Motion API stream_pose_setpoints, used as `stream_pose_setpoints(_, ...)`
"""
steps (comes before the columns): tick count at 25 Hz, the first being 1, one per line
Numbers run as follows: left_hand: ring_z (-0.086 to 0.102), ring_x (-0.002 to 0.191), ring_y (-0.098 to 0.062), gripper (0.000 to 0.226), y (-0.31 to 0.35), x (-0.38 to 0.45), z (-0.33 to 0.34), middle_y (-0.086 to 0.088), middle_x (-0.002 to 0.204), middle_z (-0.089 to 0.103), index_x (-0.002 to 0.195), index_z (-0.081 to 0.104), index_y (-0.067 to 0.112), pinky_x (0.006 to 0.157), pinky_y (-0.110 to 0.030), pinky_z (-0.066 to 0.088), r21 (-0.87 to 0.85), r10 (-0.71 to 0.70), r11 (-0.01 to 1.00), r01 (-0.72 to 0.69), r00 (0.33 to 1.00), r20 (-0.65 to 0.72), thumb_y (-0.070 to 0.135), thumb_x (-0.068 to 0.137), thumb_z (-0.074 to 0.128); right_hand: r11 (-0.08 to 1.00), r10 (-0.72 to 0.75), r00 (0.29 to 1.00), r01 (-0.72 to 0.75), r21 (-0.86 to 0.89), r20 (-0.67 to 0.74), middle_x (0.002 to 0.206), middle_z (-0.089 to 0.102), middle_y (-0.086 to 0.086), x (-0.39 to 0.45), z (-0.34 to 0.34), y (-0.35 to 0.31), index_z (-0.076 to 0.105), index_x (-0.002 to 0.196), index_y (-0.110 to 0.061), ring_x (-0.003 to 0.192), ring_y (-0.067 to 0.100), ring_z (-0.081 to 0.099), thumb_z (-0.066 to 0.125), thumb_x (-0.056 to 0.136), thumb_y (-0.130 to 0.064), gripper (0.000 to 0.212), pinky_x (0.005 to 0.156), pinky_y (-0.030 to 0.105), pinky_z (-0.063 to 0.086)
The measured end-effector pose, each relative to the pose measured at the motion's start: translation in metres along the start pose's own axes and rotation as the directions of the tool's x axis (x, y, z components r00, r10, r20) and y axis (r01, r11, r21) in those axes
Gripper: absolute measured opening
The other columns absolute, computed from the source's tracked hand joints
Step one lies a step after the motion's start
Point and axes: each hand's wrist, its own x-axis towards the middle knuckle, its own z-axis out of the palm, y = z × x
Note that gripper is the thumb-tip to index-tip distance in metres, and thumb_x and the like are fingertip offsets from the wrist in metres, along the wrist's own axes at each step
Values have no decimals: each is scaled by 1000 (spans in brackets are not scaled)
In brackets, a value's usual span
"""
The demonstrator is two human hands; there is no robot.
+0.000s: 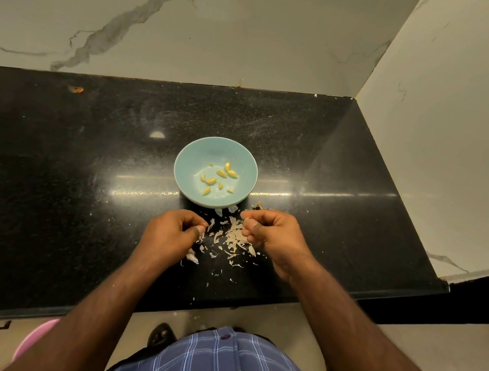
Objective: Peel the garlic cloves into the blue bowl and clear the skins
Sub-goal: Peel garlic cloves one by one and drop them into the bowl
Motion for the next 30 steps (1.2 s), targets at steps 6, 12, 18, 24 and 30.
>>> stream_pose_setpoints(6,65,84,-3,7,3,-4,-6,13,88,71,91,76,29,73,-25,51,96,21,995,-18,999,-38,25,92,71,1000,12,1000,-12,-19,14,84,74,11,-3,3,-3,68,104,-4,72,17,70,59,100,-6,10,65,25,58)
stream_pose_setpoints(12,63,85,2,12,6,-9,-7,19,93,70,104,73,34,74,-20,49,100,145,986,-136,986,-83,27,97,66,990,-91,995,87,-111,-30,78,73,0,-8,6,-2,76,88,-14,73,11,66,73,90,-7,8,69,27,56)
stream_pose_setpoints(18,72,79,-10,8,23,-16,14,5,81,76,96,75,29,73,-26,57,-292,181,942,-163,983,36,24,89,77,993,-115,993,115,-10,16,86,75,15,-11,10,-4,74,95,-6,78,20,73,74,89,-3,7,70,29,58)
stream_pose_setpoints(24,67,67,-4,3,33,-23,19,0,75,76,91,75,16,57,-19,48,-545,106,837,-50,992,71,13,89,75,986,-170,985,169,-9,-13,82,71,9,-15,11,-7,73,91,-8,74,19,71,76,86,-1,9,65,30,58)
stream_pose_setpoints(30,70,73,-16,14,36,-29,21,-8,82,76,99,71,6,61,-23,52,-638,100,770,-10,989,105,10,86,76,984,-141,989,145,104,-46,66,67,-2,-17,11,-9,67,87,-10,63,10,64,75,83,7,20,61,25,52)
